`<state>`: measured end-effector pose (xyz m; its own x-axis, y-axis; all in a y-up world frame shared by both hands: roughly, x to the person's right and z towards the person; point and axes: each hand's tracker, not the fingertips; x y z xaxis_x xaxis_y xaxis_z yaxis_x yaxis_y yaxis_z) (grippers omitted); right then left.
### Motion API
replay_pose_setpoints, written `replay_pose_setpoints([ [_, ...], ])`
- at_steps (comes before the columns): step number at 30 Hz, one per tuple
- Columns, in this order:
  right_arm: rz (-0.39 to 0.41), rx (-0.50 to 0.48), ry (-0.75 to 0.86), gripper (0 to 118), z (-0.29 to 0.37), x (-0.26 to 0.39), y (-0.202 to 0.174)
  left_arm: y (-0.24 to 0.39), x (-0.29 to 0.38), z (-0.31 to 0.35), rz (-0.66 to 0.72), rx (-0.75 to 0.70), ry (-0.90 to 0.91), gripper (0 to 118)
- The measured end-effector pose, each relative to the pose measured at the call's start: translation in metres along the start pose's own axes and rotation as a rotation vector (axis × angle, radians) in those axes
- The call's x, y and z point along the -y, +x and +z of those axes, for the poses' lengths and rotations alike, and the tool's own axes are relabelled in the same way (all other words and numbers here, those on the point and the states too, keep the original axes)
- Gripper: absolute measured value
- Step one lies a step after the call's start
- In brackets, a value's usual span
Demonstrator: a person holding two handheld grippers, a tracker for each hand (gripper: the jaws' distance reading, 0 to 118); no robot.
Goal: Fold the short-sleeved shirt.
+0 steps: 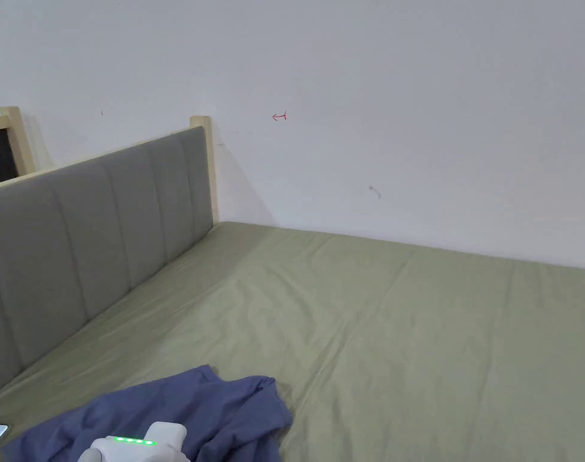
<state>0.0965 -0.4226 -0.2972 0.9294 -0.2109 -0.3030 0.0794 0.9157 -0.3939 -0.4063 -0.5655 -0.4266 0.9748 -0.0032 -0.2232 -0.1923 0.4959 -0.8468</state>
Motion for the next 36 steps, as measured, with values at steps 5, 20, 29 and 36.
replay_pose_setpoints([
  [5, -0.023, -0.042, 0.005, 2, 0.018, 0.000, -0.006, -0.013, 0.000, 0.014, -0.003, 0.019, 0.054, 2],
  [20, -0.059, 0.010, 0.163, 2, 0.102, -0.022, 0.030, 0.014, -0.035, 0.361, -0.107, 0.126, 0.762, 2],
  [29, -0.047, 0.068, 0.235, 2, 0.120, -0.036, 0.045, 0.192, -0.055, 0.444, -0.491, 0.474, 0.742, 2],
  [36, -0.071, 0.170, 0.206, 2, 0.132, -0.026, 0.076, 0.343, -0.039, 0.319, -0.652, 0.592, 0.540, 2],
])
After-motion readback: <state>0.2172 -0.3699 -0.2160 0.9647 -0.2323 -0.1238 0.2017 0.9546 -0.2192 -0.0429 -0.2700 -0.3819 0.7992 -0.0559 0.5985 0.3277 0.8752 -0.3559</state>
